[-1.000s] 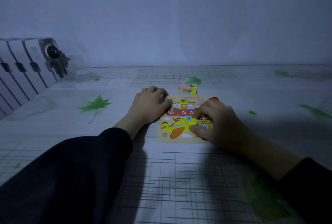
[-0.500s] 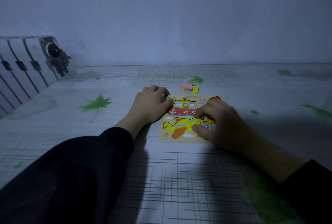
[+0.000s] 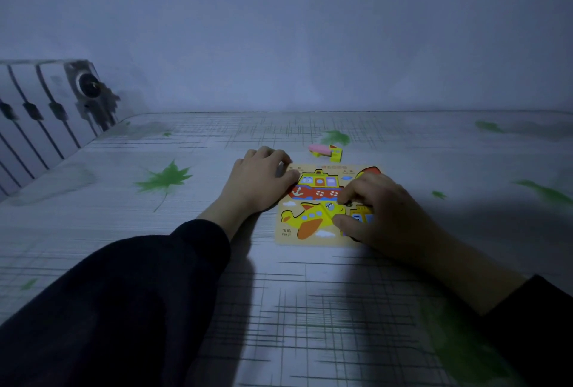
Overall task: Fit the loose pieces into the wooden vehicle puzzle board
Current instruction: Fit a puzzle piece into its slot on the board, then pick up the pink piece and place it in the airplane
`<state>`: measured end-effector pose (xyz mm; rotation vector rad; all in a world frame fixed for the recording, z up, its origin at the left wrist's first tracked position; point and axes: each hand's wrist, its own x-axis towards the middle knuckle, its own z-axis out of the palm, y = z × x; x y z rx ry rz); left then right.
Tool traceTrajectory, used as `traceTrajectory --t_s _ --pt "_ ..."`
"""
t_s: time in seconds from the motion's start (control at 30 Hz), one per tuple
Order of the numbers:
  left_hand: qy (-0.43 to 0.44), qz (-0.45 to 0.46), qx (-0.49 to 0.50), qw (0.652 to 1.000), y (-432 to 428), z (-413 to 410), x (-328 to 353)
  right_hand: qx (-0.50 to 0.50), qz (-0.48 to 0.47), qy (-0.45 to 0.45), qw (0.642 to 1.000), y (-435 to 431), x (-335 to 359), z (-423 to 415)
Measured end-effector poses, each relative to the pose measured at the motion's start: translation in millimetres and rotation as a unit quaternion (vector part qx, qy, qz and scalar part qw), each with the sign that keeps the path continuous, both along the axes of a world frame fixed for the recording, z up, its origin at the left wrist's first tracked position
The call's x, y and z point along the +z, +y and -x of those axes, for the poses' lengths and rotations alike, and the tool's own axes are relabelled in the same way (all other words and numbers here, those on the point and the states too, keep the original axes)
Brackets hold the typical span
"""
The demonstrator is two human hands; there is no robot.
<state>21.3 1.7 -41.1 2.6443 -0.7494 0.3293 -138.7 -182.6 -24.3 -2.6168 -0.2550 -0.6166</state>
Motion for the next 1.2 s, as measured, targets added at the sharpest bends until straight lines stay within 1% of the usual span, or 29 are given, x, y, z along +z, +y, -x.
traceTrajectory --t_s 0.3,0.43,0.53,0.7,0.9,0.97,1.2 --pt "-0.009 -0.004 0.001 1.000 0 -3 -2 -0.041 -0.052 -0.053 0.996 -11 9 -31" --pt "-0.007 -0.006 0.000 1.000 1 -4 -3 -0.057 -0.112 -0.015 0.992 -13 16 -56" --pt "-0.007 -0.008 -0.003 1.000 0 -5 -2 -0.078 -0.071 -0.003 0.994 -15 18 -77" --pt "-0.008 0.001 -0.005 1.000 -1 -7 -4 -0.121 -0.001 0.050 0.991 -20 12 -108" --pt "-0.008 0.006 -0.005 1.000 -1 -7 -4 -0.136 0.041 0.097 0.985 -19 3 -134" --pt "-0.012 0.010 -0.005 1.000 -1 -6 -5 -0.140 0.060 0.093 0.984 -19 2 -140" --pt "-0.015 0.009 -0.005 1.000 -2 -7 -6 -0.136 0.047 0.084 0.986 -19 1 -147"
